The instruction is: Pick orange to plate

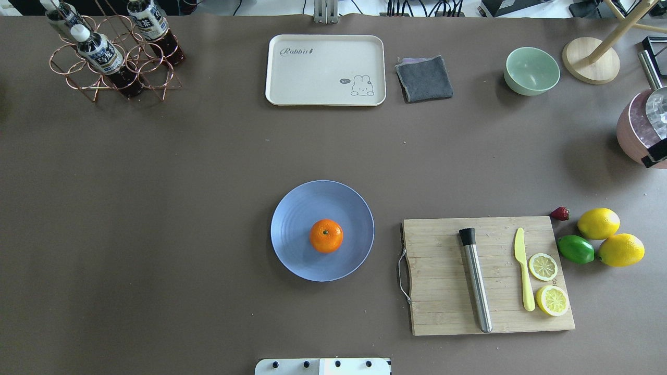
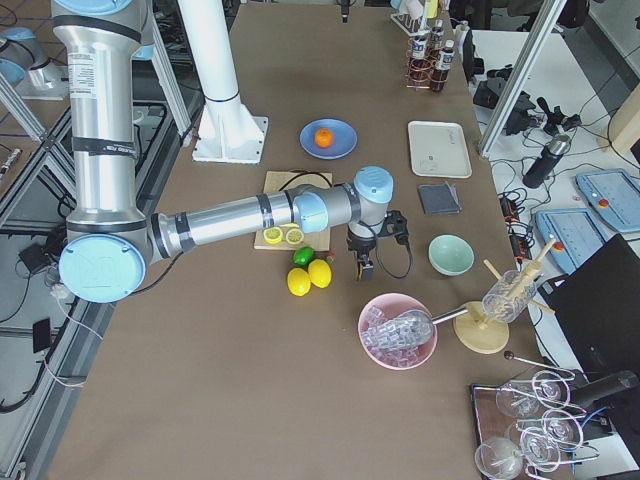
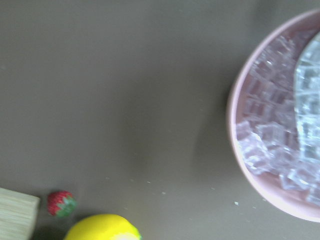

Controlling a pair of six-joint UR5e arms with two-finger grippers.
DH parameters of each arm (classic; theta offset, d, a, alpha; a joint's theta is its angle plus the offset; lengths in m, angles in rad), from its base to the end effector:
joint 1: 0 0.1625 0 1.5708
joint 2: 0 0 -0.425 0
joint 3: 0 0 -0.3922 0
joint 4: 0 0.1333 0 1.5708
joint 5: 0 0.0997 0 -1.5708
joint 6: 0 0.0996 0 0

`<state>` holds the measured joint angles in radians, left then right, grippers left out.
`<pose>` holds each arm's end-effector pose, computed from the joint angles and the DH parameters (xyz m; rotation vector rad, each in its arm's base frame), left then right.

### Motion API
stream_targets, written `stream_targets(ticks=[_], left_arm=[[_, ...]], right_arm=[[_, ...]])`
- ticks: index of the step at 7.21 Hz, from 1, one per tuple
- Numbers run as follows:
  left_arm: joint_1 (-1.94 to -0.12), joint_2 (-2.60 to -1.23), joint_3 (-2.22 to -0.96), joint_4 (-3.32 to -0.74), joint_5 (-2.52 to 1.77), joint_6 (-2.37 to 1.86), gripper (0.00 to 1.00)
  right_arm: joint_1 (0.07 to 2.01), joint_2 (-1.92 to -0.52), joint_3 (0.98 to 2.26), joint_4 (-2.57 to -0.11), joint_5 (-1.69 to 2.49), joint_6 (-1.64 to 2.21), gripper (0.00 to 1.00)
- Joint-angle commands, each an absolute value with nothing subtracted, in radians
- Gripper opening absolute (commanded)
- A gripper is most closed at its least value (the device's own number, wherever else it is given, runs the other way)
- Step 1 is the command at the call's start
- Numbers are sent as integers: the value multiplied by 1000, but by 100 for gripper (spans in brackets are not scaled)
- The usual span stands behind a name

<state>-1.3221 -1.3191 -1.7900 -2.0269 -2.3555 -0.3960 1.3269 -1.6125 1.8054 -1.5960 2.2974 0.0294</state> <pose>0.0389 -0.4090 0.6101 0.1359 0.8590 0.0283 -0.0503 -0.4800 0.5687 0.0602 -0.7421 -0.2655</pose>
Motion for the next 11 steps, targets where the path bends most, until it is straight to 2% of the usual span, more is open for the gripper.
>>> stream_targets(ticks=[1, 5, 8, 11], left_arm=[[-1461, -1313, -1728, -1985, -2396, -266, 97], [-1581, -1341, -1723, -1856, -2418, -126, 97], [-1623, -1423, -1762, -1640, -2422, -31, 97], [-1634, -1414, -1770, -1646, -2421, -31, 97]], right_arm=[[1486, -1655, 1737, -1667, 2292, -207, 100], [1542, -1643, 1663, -1666, 2286, -288, 100], [1542, -1640, 1655, -1666, 2286, -284, 100], [1542, -1640, 1657, -1664, 2287, -282, 100]])
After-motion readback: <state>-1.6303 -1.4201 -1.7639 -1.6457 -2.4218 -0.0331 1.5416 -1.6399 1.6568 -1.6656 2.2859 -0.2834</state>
